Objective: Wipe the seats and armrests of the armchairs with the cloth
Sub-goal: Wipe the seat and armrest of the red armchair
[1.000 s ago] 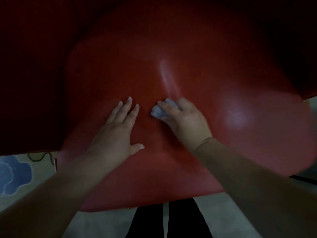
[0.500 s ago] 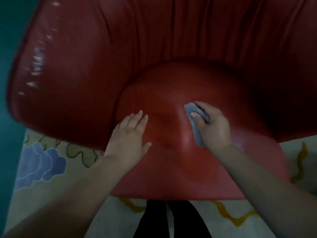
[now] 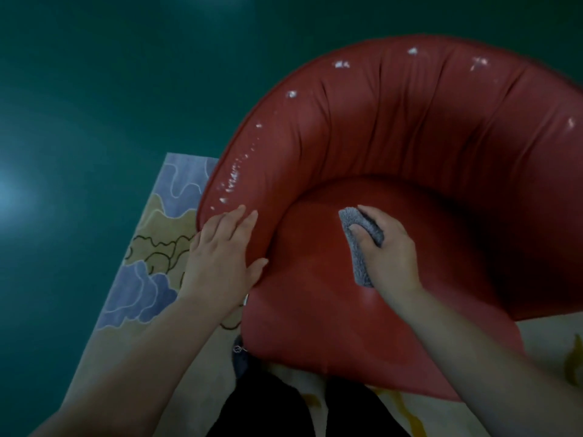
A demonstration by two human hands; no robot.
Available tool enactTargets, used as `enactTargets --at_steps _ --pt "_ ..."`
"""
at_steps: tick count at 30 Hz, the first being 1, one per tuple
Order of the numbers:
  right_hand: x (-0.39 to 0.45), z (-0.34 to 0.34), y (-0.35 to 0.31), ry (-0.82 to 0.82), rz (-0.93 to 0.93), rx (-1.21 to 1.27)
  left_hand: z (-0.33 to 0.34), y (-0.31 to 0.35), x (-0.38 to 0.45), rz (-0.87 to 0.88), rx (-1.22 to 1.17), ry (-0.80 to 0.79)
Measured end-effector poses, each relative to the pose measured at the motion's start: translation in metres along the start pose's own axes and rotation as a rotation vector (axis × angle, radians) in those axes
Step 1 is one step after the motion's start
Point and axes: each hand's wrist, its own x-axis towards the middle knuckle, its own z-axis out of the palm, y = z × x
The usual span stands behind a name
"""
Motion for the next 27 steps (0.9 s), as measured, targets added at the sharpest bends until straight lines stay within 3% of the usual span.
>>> enactTargets --at_steps 8,14,19,27 --pt "0.001 0.052 -0.062 -0.004 -0.003 -0.021 -0.034 -0.093 0.017 -0.059 -0.025 -0.006" --pt "-0.003 0.112 -0.1 0.135 0.108 -0.021 -0.037 -0.161 0.061 0.11 0.025 -0.048" --pt "-0.018 0.158 -0.127 0.3 0.212 0.064 -0.042 -0.205 0.088 0.285 0.009 -0.205" --pt "-0.04 0.175 -0.166 0.526 0.29 0.109 -0.07 -0.225 0.118 0.462 0.017 -0.3"
